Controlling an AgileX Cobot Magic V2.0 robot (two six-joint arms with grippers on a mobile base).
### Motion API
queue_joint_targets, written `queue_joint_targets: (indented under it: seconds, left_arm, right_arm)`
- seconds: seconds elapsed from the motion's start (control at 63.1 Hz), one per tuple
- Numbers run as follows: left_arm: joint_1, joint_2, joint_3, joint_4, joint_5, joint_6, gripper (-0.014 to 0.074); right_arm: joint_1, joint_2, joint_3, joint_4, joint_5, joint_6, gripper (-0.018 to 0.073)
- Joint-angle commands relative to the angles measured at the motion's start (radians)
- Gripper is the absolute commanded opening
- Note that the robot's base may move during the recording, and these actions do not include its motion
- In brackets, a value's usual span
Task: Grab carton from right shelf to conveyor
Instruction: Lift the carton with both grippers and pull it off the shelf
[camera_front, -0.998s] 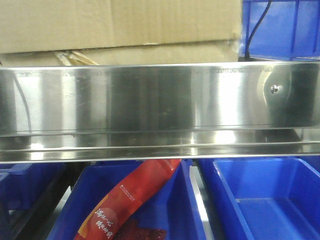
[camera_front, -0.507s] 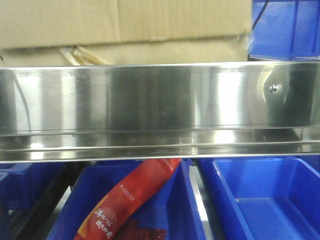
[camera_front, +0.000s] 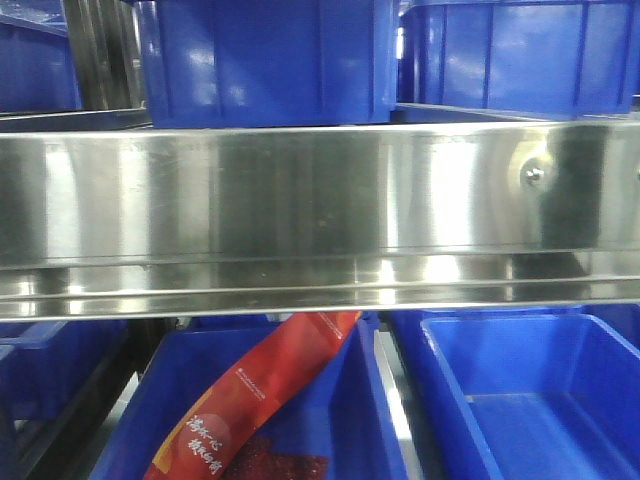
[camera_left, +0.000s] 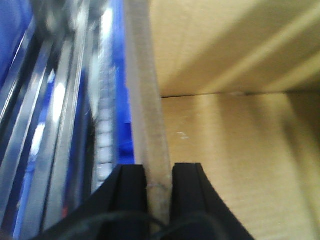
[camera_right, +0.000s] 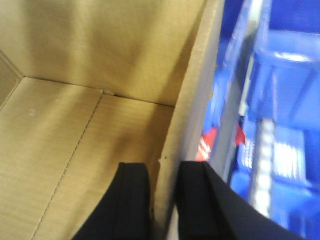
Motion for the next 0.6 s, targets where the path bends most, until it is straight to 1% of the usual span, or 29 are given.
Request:
queue_joint_targets:
  seconds: [0.0, 0.095, 0.158, 0.317, 0.428, 0.586]
  left_arm:
    - [-0.032, -0.068, 0.079, 0.013, -0.021, 0.001, -0.0016]
    - [-0.068, -0.118, 0.153, 0.013, -0.021, -0.038, -0.0016]
    - [-0.088, -0.137, 0.183, 0.013, -0.021, -0.041, -0.0016]
    - [-0.141, -0.155, 0.211, 0.018, -0.021, -0.044, -0.0016]
    - [-0.147, -0.147, 0.233, 0.022, -0.021, -0.049, -0.0016]
    - [-0.147, -0.138, 0.25, 0.026, -0.021, -0.055, -0.0016]
  right_arm:
    - [-0.005, -0.076, 0.069, -0.007, -0.023, -0.01, -0.0067]
    - [-0.005, -0.14, 0.167, -0.009, -0.023, -0.01, -0.0067]
    - [-0.005, -0.181, 0.227, -0.018, -0.023, -0.01, -0.0067]
    - [-0.005, -0.271, 0.391, -0.087, -0.023, -0.01, -0.0067]
    - [-0.005, -0.297, 0.449, -0.089, -0.023, -0.01, -0.0067]
    - [-0.005, -0.295, 0.467, -0.089, -0.023, -0.01, -0.0067]
